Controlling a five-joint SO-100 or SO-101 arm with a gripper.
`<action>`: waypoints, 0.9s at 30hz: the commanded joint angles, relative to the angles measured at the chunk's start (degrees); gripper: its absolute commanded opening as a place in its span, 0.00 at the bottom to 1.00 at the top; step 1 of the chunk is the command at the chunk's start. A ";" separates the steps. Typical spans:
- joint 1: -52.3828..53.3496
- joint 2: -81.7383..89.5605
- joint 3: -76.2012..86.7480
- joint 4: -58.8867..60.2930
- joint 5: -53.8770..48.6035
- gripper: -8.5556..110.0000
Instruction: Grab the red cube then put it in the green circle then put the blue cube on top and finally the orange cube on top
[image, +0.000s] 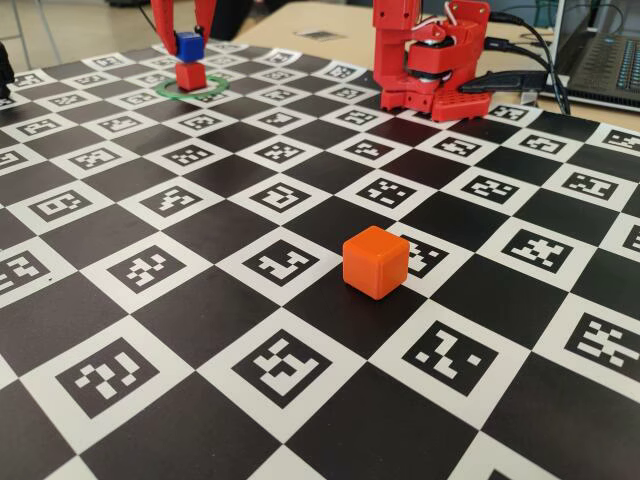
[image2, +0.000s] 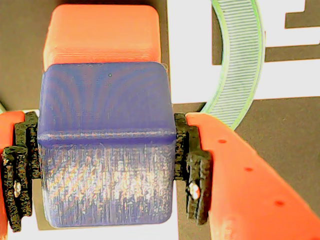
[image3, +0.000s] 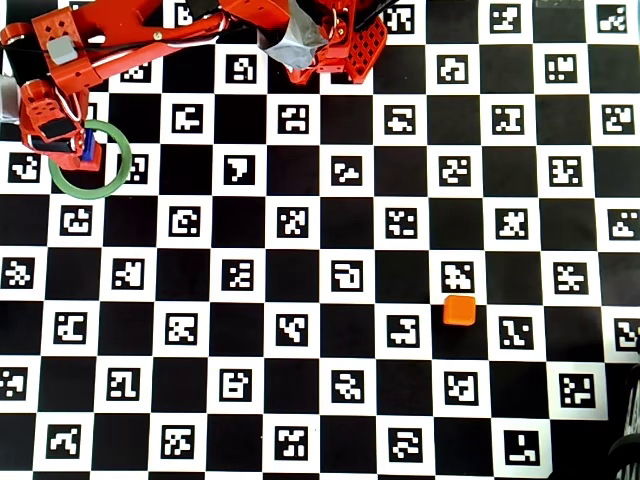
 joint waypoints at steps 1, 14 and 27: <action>-0.26 2.20 -0.70 -0.79 0.70 0.10; -0.35 2.11 0.26 -1.58 0.88 0.10; -0.26 2.11 0.26 -1.67 1.23 0.13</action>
